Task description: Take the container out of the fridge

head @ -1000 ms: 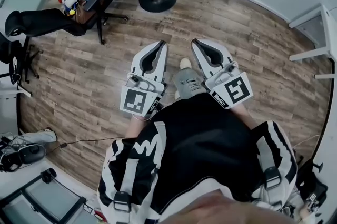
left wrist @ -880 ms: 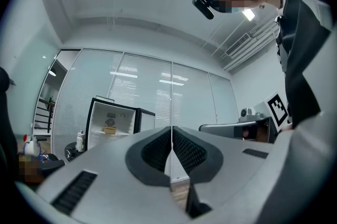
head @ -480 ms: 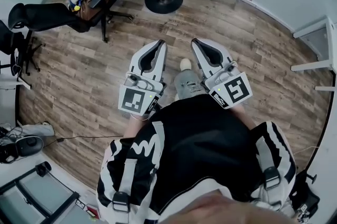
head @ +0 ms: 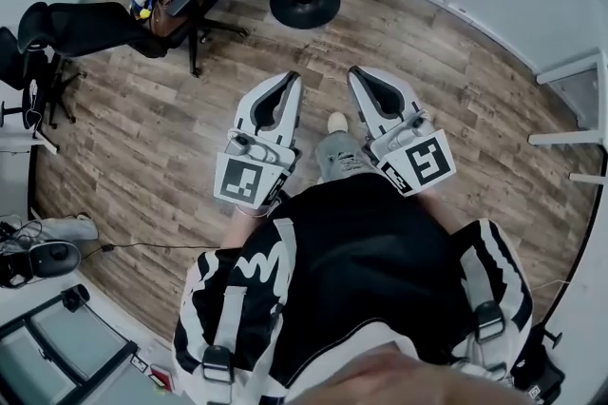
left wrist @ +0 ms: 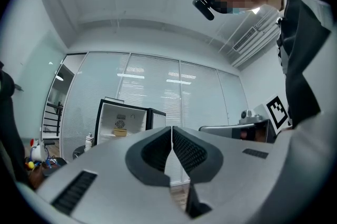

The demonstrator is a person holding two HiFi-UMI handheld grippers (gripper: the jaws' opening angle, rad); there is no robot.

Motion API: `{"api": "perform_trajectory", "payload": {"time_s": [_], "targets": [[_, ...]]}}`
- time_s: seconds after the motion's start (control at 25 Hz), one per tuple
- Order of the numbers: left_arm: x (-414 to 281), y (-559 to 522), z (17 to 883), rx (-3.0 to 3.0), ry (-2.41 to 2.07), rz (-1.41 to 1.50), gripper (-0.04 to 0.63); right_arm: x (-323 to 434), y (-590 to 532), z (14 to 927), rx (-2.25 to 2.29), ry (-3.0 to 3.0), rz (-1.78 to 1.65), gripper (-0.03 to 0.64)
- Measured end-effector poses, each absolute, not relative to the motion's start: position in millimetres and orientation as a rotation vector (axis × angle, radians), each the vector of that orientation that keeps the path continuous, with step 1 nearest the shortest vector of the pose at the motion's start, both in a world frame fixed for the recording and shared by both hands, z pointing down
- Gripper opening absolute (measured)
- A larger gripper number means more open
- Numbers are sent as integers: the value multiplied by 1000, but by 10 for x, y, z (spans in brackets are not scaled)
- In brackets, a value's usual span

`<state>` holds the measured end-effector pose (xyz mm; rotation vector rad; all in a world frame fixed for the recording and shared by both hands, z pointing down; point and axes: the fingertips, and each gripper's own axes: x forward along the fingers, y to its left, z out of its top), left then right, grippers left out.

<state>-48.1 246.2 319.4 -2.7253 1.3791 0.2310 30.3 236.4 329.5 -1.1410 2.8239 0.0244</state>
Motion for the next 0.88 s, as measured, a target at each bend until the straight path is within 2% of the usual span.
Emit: {"api": "perform_trajectory", "payload": {"time_s": [0.88], "targets": [[-345,1207,3250,-2756,1358,209,15,319,1150,3379,-1114,2856,-40,11]]}}
